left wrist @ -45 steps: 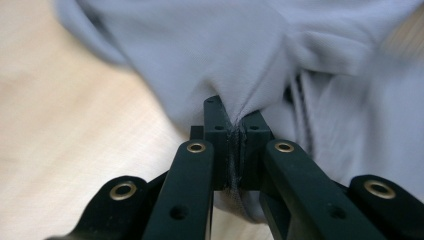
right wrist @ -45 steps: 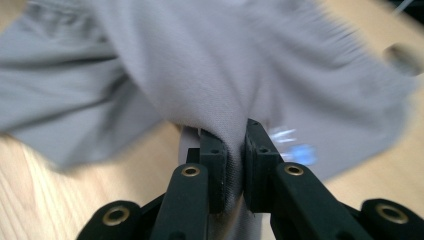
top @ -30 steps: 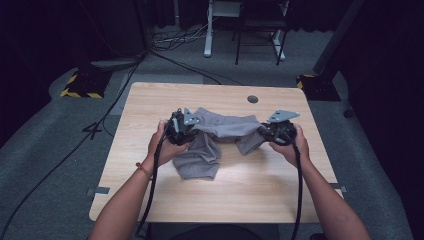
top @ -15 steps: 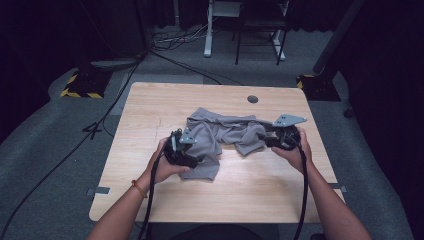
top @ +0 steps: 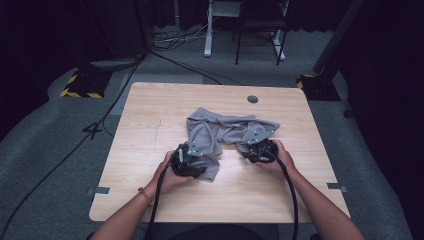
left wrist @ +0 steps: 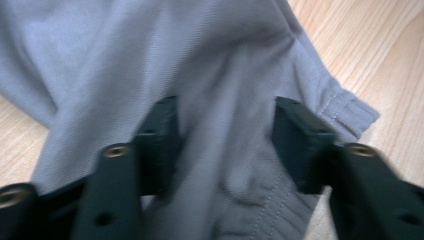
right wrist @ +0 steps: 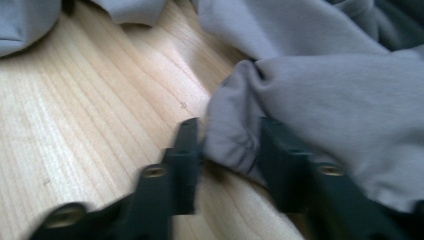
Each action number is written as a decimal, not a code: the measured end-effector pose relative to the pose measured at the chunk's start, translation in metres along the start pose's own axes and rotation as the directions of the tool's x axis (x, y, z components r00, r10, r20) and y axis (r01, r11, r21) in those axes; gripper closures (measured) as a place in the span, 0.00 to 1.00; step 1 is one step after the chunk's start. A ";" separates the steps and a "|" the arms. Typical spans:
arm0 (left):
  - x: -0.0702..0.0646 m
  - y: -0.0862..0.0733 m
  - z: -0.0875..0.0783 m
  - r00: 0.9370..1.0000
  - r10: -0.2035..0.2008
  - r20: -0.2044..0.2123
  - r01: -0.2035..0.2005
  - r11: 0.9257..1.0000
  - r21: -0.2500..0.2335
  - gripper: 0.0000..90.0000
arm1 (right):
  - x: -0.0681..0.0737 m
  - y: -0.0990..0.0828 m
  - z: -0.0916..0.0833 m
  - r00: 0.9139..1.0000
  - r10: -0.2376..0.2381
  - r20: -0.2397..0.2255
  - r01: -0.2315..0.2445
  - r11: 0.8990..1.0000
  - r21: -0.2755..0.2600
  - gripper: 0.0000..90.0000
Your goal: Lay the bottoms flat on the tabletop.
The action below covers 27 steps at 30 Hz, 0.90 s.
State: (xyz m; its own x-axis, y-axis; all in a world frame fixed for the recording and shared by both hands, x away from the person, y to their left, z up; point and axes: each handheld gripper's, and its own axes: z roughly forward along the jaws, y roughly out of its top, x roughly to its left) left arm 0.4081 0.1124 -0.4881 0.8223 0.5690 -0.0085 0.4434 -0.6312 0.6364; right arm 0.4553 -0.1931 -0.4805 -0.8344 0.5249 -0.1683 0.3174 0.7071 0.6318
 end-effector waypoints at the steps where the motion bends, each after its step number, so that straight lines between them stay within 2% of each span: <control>1: 0.002 -0.001 -0.002 1.000 -0.007 0.008 0.007 1.000 0.002 0.82 | 0.002 0.000 -0.002 1.000 -0.017 -0.001 0.017 1.000 0.009 0.86; 3: 0.004 -0.004 -0.005 1.000 -0.009 0.020 0.009 1.000 0.007 0.91 | 0.005 0.000 -0.007 0.999 -0.038 -0.015 0.038 0.999 0.022 0.93; 5: 0.002 -0.007 -0.010 1.000 0.004 0.029 -0.004 1.000 0.016 0.95 | 0.009 0.000 -0.016 0.997 -0.033 -0.063 0.034 0.999 0.014 0.94; 6: -0.001 -0.010 -0.017 0.999 0.018 0.031 -0.019 0.999 0.034 0.95 | 0.012 0.000 -0.022 0.996 -0.038 -0.076 0.039 0.999 0.013 0.94; 8: -0.004 -0.012 -0.021 0.999 0.024 0.036 -0.025 0.999 0.036 0.95 | 0.016 0.000 -0.027 0.995 -0.047 -0.088 0.048 0.999 0.008 0.94; 9: -0.010 -0.017 -0.031 0.999 0.039 0.037 -0.040 0.998 0.038 0.96 | 0.025 0.000 -0.040 0.990 -0.042 -0.131 0.042 0.999 -0.004 0.94; 10: -0.010 -0.017 -0.031 0.999 0.039 0.037 -0.040 0.998 0.038 0.96 | 0.025 0.000 -0.040 0.990 -0.042 -0.131 0.042 0.999 -0.004 0.94; 11: -0.014 -0.019 -0.036 0.998 0.042 0.041 -0.044 0.998 0.037 0.95 | 0.039 -0.003 -0.052 0.986 -0.067 -0.156 0.068 0.998 0.000 0.94; 12: -0.024 -0.024 -0.048 0.997 0.061 0.050 -0.063 0.997 0.042 0.95 | 0.046 -0.005 -0.058 0.982 -0.075 -0.174 0.076 0.997 -0.002 0.93; 13: -0.024 -0.024 -0.048 0.997 0.061 0.050 -0.063 0.997 0.042 0.95 | 0.054 -0.007 -0.064 0.978 -0.077 -0.194 0.078 0.997 -0.006 0.93; 14: -0.030 -0.027 -0.053 0.996 0.069 0.058 -0.071 0.996 0.043 0.95 | 0.054 -0.007 -0.064 0.978 -0.077 -0.194 0.078 0.997 -0.006 0.93; 17: -0.049 -0.037 -0.065 0.992 0.088 0.093 -0.093 0.994 0.054 0.93 | 0.076 -0.015 -0.078 0.963 -0.085 -0.256 0.085 0.996 -0.012 0.94; 19: -0.063 -0.044 -0.068 0.988 0.092 0.121 -0.100 0.993 0.066 0.91 | 0.091 -0.022 -0.084 0.953 -0.081 -0.292 0.084 0.996 -0.003 0.92; 20: -0.075 -0.054 -0.067 0.985 0.069 0.156 -0.080 0.995 0.062 0.88 | 0.106 -0.029 -0.086 0.945 -0.102 -0.310 0.109 0.994 0.006 0.92; 21: -0.075 -0.054 -0.067 0.985 0.069 0.156 -0.080 0.995 0.062 0.87 | 0.106 -0.029 -0.086 0.945 -0.102 -0.310 0.109 0.994 0.006 0.92; 22: -0.081 -0.057 -0.065 0.985 0.073 0.155 -0.084 0.994 0.066 0.83 | 0.115 -0.033 -0.088 0.934 -0.123 -0.334 0.135 0.991 0.013 0.85; 23: -0.087 -0.062 -0.064 0.988 0.077 0.132 -0.086 0.994 0.062 0.79 | 0.116 -0.033 -0.090 0.940 -0.138 -0.312 0.148 0.989 0.009 0.77; 24: -0.087 -0.062 -0.064 0.988 0.077 0.132 -0.086 0.994 0.062 0.75 | 0.116 -0.033 -0.090 0.940 -0.138 -0.312 0.148 0.989 0.009 0.77; 25: -0.085 -0.061 -0.066 0.990 0.069 0.123 -0.072 0.997 0.023 0.66 | 0.105 -0.031 -0.094 0.965 -0.121 -0.232 0.119 0.993 -0.022 0.65; 26: -0.085 -0.061 -0.066 0.990 0.069 0.123 -0.072 0.997 0.023 0.59 | 0.095 -0.030 -0.096 0.976 -0.085 -0.202 0.079 0.996 -0.041 0.61; 27: -0.082 -0.059 -0.068 0.994 0.049 0.095 -0.050 0.999 0.013 0.56 | 0.082 -0.029 -0.096 0.985 -0.039 -0.166 0.029 0.998 -0.057 0.57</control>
State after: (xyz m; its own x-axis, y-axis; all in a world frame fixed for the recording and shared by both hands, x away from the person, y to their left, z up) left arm 0.2909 0.1388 -0.4727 0.8732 0.4848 -0.0507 0.4059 -0.6657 0.6262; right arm 0.3347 -0.2160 -0.4398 -0.9093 0.4112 -0.0646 0.2663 0.6939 0.6691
